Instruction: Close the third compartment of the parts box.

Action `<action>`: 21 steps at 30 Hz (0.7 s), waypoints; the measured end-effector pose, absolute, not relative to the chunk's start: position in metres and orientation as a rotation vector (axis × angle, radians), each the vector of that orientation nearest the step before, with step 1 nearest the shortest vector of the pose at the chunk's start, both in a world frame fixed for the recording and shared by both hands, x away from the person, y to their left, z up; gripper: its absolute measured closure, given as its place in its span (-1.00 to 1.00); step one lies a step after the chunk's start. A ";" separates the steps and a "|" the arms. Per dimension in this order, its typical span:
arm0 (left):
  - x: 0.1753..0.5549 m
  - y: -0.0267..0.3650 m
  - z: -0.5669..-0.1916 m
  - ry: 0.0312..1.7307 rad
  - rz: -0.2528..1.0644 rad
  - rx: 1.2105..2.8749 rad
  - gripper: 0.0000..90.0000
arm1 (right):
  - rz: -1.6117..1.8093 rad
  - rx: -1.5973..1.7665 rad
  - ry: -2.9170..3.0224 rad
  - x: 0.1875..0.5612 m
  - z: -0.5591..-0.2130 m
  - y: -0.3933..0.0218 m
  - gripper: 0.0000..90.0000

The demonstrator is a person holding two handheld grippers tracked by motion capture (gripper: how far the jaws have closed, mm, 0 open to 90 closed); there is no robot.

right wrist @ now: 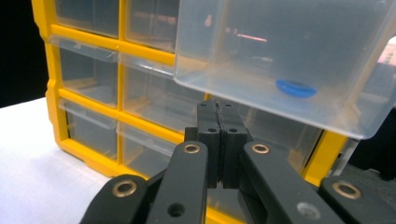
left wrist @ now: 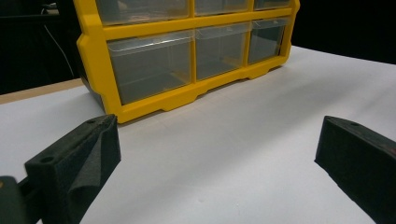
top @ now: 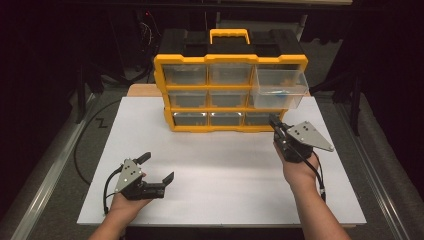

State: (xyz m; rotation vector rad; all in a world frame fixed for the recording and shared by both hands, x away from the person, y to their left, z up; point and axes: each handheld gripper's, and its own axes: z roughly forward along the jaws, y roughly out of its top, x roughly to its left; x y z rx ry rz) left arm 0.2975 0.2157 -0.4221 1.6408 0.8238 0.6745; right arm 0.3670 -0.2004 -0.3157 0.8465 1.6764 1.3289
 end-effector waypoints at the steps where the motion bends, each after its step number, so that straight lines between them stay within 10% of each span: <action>1: 0.297 0.216 -0.422 0.823 0.675 1.640 -0.99 | 1.331 0.849 1.670 0.367 -0.315 -0.200 1.00; 21: 0.297 0.216 -0.421 0.816 0.675 1.639 -0.99 | 1.315 0.880 1.613 0.377 -0.296 -0.207 1.00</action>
